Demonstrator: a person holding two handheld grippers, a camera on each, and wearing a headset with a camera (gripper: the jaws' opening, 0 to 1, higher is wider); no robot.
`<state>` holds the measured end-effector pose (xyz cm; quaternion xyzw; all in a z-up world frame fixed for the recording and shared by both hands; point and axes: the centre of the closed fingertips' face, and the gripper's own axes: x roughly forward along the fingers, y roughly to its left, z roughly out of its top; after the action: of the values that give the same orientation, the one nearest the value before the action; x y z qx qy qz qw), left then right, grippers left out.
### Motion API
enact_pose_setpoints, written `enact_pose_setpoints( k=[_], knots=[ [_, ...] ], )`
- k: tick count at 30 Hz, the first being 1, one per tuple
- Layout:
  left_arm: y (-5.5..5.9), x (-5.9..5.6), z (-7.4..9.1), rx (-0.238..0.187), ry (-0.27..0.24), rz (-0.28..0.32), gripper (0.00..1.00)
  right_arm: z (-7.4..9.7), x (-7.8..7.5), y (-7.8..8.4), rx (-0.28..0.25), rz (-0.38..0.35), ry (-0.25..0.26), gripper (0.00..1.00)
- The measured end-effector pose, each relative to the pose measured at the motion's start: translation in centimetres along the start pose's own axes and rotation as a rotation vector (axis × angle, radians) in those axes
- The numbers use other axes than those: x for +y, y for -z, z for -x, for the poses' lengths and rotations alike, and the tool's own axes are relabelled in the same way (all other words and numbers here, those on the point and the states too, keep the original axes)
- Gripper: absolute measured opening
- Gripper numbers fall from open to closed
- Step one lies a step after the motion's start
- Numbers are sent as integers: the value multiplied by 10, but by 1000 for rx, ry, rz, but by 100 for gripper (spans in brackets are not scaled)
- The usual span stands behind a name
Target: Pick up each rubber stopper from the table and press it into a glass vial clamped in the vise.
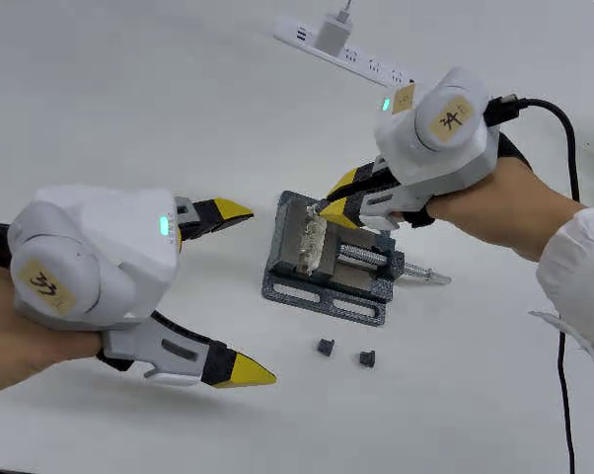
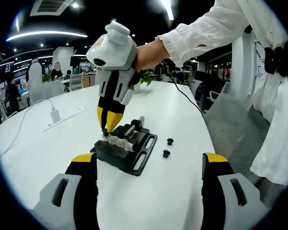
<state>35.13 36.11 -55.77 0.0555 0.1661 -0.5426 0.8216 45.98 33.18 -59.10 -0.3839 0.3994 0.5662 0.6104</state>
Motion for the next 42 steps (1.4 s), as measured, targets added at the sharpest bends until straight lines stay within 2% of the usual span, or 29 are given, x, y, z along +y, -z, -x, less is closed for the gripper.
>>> enact_pose_setpoints(
  k=[7,18,36,38,42],
  knots=[
    [0,-1,0,-4,0,1,89,-2,-1,1,19,22,3,5],
    [-1,1,0,-13,-5,5,88,-5,0,0,78,97,20,5],
    [-3,4,-1,-26,-12,13,87,-8,2,0,135,121,24,4],
    [-4,4,-2,-28,-11,14,86,-7,1,0,132,101,23,4],
    [-4,2,-3,-26,-7,11,86,-6,1,1,130,121,23,5]
  ],
)
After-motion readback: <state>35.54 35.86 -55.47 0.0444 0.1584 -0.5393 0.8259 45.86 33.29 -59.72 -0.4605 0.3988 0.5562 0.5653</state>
